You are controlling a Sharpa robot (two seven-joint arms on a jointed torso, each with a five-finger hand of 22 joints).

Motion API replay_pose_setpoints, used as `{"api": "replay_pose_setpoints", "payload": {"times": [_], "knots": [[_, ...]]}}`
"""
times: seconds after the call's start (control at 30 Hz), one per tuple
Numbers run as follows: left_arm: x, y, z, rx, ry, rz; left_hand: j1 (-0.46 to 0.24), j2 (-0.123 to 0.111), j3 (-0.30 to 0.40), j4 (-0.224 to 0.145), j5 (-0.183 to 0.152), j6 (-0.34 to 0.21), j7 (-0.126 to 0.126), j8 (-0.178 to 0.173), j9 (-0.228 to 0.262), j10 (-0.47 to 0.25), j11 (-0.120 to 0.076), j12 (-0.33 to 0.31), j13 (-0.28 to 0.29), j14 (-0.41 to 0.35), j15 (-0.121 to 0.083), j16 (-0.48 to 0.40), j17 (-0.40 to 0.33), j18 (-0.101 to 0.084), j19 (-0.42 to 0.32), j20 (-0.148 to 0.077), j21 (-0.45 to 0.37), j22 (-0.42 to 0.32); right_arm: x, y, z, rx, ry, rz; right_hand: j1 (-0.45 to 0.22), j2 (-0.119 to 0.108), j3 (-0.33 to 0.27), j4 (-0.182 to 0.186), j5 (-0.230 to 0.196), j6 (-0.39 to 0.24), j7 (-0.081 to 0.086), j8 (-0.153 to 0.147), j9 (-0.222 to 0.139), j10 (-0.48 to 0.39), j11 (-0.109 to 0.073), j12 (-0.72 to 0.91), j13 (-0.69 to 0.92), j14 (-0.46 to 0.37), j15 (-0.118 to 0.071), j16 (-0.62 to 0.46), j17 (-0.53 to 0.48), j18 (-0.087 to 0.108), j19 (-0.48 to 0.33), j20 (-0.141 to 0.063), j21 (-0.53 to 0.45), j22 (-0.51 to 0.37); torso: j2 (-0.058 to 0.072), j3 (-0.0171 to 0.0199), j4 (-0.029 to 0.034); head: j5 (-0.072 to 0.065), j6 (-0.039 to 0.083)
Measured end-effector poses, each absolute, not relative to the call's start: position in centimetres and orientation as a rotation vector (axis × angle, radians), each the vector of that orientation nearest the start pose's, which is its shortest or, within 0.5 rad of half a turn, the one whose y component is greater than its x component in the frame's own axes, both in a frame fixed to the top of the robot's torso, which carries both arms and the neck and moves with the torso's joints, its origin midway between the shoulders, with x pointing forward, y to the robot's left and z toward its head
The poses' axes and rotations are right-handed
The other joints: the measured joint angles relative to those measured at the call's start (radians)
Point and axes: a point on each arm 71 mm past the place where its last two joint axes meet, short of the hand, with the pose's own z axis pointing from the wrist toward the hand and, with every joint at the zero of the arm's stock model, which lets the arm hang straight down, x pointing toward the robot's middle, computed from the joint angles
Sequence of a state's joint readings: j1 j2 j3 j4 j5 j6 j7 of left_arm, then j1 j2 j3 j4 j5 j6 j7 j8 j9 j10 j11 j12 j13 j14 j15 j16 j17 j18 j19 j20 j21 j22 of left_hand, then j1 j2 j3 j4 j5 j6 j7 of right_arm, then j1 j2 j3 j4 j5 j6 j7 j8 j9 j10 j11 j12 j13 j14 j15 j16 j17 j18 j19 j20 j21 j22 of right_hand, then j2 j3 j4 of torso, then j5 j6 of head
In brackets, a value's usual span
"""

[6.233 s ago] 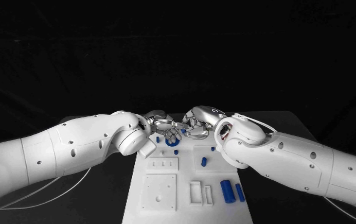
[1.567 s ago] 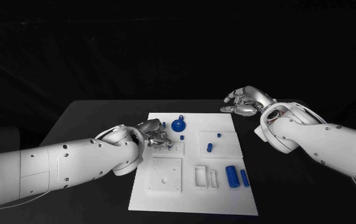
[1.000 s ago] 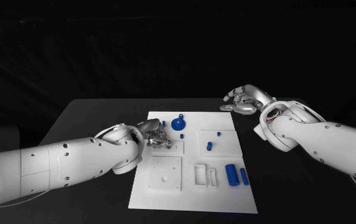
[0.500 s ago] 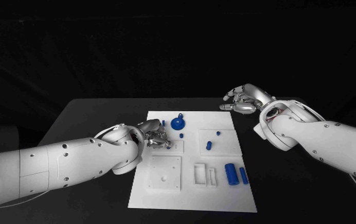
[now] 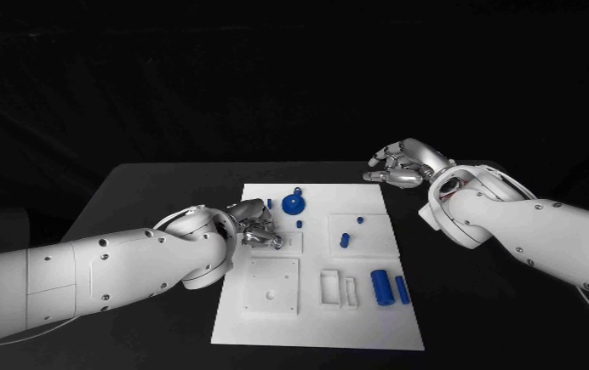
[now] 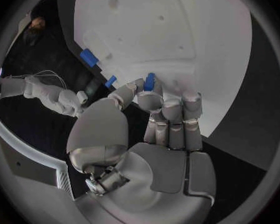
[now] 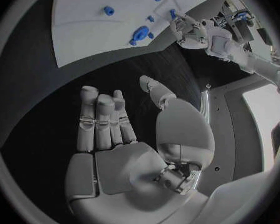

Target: Assemble the parts on the task board

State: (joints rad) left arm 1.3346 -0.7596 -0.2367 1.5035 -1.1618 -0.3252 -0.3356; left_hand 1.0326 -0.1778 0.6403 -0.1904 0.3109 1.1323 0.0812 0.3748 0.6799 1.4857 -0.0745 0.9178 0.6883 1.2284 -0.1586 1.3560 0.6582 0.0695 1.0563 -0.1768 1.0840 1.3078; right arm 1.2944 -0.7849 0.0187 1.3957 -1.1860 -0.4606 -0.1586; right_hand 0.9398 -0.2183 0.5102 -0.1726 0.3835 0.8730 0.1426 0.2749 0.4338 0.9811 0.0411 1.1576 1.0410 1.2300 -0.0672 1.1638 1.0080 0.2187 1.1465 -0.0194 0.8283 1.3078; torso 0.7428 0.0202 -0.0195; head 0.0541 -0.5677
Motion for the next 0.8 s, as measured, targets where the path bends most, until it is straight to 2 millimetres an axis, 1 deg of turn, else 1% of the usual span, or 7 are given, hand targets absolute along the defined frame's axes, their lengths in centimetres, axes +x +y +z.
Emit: {"api": "replay_pose_setpoints", "payload": {"times": [0.33, 0.47, 0.67, 0.8], "knots": [[49.1, 18.5, -20.2, -0.126, 1.9, -0.538, -0.006, -0.006, 0.0, 0.0, 0.006, 0.001, -0.001, 0.0, 0.0, 0.0, 0.0, 0.004, -0.002, 0.0, 0.0, 0.004, -0.003, -0.001, 0.0, 0.0, 0.0, 0.0, 53.5, -22.2, -11.9, 0.239, 1.485, 0.664, 0.0, 0.0, 0.0, 0.0, 0.001, -0.002, 0.002, 0.0, 0.0, 0.0, 0.0, 0.0, -0.001, 0.0, 0.0, 0.0, -0.001, 0.0, 0.0, 0.0, 0.0, 0.0, 0.0, -0.0005, 0.0005, -0.001, 0.001], [49.1, 18.8, -20.3, -0.153, 1.904, -0.544, -0.007, -0.007, 0.0, 0.0, 0.013, 0.001, -0.001, 0.0, 0.0, -0.003, -0.003, 0.004, -0.004, 0.0, 0.0, 0.004, -0.004, -0.001, 0.0, 0.0, 0.0, 0.0, 53.5, -22.2, -12.0, 0.24, 1.486, 0.665, 0.0, 0.0, -0.003, 0.003, 0.004, -0.002, 0.002, 0.0, 0.0, 0.0, 0.0, 0.0, -0.002, 0.0, 0.0, 0.0, -0.001, 0.0, 0.0, 0.0, 0.0, 0.0, 0.0, -0.0005, 0.0004, -0.001, 0.002], [49.3, 19.7, -20.7, -0.287, 1.899, -0.577, -0.007, -0.006, 0.0, 0.0, 0.013, 0.001, -0.001, 0.0, 0.001, -0.003, -0.003, 0.008, -0.008, 0.0, 0.0, 0.008, -0.008, -0.002, 0.0, 0.0, 0.0, 0.0, 53.5, -22.3, -12.0, 0.24, 1.487, 0.667, 0.0, 0.0, -0.003, 0.003, 0.005, -0.002, 0.002, 0.0, 0.0, 0.0, 0.0, 0.0, -0.003, 0.0, 0.0, 0.0, -0.001, 0.0, 0.0, 0.0, 0.0, 0.0, 0.0, -0.0004, 0.0004, -0.002, 0.005], [49.4, 20.2, -20.9, -0.395, 1.879, -0.606, -0.016, 0.006, 0.0, -0.001, 0.013, 0.001, -0.001, -0.002, 0.003, -0.003, -0.003, 0.008, -0.012, -0.002, -0.002, 0.008, -0.012, -0.004, 0.0, 0.0, 0.0, 0.0, 53.5, -22.3, -12.0, 0.24, 1.486, 0.669, 0.0, 0.0, -0.003, 0.003, 0.008, -0.002, 0.002, 0.0, 0.0, 0.0, 0.0, 0.0, -0.004, 0.0, 0.0, 0.0, -0.001, 0.0, 0.0, 0.0, 0.0, 0.0, 0.0, -0.0001, 0.0004, -0.003, 0.007]]}}
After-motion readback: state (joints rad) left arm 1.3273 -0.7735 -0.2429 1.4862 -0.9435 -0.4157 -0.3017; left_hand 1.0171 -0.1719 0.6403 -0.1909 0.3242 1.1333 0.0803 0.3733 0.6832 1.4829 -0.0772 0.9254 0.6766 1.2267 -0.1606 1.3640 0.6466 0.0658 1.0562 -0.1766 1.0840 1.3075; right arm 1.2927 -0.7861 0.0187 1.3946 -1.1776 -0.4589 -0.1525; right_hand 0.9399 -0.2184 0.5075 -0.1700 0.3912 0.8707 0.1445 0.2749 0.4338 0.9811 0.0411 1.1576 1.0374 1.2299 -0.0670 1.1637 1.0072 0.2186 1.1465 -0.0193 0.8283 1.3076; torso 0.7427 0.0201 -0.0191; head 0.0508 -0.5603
